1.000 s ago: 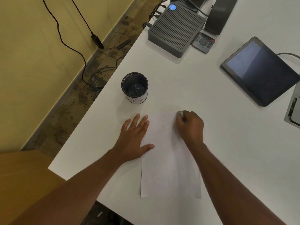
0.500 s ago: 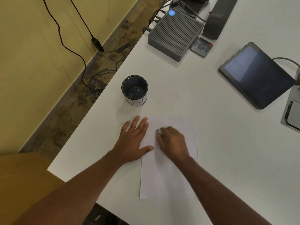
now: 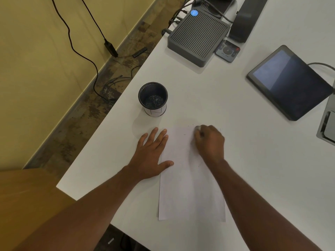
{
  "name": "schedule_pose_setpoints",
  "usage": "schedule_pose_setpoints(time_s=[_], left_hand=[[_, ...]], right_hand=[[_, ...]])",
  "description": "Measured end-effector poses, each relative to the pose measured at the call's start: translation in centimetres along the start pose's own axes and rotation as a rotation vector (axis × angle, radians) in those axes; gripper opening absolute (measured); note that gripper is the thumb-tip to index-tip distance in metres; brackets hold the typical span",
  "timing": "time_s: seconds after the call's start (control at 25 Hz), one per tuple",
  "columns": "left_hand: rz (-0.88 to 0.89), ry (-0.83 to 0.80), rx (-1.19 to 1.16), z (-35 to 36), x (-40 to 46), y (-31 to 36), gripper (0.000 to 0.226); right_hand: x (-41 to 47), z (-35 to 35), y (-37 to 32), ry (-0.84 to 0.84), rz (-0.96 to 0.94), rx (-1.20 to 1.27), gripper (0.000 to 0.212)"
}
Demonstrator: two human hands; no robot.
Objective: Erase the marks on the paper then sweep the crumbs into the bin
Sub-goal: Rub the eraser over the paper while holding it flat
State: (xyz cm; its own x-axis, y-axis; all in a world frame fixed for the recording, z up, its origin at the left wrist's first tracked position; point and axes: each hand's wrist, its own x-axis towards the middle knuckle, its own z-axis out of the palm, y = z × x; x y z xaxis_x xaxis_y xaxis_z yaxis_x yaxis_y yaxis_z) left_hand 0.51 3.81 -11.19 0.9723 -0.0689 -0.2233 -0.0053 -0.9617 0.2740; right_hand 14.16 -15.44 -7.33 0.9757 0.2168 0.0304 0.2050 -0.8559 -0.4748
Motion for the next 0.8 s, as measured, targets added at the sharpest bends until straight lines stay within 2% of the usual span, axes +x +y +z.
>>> schedule_pose_setpoints(time_s=[0.08,0.12,0.16,0.2,0.24,0.36,0.4,0.48,0.56,0.6,0.64,0.72,0.76,0.8], left_hand=[[0.003,0.018,-0.010,0.0,0.0,0.1,0.090],[0.008,0.029,-0.020,0.0,-0.1,0.1,0.088],[0.011,0.038,-0.028,0.1,-0.2,0.1,0.086],[0.012,0.039,-0.027,0.1,-0.2,0.1,0.086],[0.007,0.030,-0.020,0.0,-0.2,0.1,0.088],[-0.013,-0.010,-0.015,-0.1,0.0,0.1,0.093],[-0.016,-0.010,-0.012,-0.2,0.0,0.1,0.093],[-0.014,0.007,-0.017,-0.2,0.0,0.2,0.092],[-0.009,0.021,-0.035,0.0,-0.1,0.1,0.089],[-0.011,0.020,-0.032,0.0,-0.1,0.1,0.089],[-0.014,0.008,-0.024,-0.1,0.0,0.1,0.091],[-0.019,-0.021,-0.016,-0.2,0.1,0.1,0.094],[-0.019,-0.015,-0.019,-0.2,0.1,0.1,0.094],[-0.017,-0.002,-0.025,-0.2,0.1,0.1,0.094]], right_hand=[[-2.2,0.6,-2.6,-0.095,-0.098,0.024,0.018],[-4.7,1.5,-4.2,-0.193,-0.210,0.050,0.015],[-6.5,2.3,-4.7,-0.229,-0.331,0.051,0.013],[-6.6,2.4,-4.3,-0.254,-0.375,0.055,0.012],[-5.2,2.1,-3.4,-0.247,-0.329,0.054,0.012],[-1.0,0.4,-0.7,-0.028,-0.031,0.025,0.022],[-0.9,0.2,-1.0,-0.011,0.002,0.049,0.023],[-3.3,0.9,-3.6,-0.104,-0.083,0.090,0.019],[-6.6,2.2,-4.5,-0.225,-0.299,0.096,0.018],[-6.0,2.1,-3.9,-0.256,-0.306,0.092,0.019],[-4.3,1.9,-2.7,-0.236,-0.231,0.064,0.021],[-0.9,0.6,-0.6,-0.075,-0.023,0.016,0.028],[-0.3,0.0,-0.3,-0.015,0.021,0.017,0.030],[-0.6,-0.3,-0.9,-0.030,0.022,0.024,0.030]])
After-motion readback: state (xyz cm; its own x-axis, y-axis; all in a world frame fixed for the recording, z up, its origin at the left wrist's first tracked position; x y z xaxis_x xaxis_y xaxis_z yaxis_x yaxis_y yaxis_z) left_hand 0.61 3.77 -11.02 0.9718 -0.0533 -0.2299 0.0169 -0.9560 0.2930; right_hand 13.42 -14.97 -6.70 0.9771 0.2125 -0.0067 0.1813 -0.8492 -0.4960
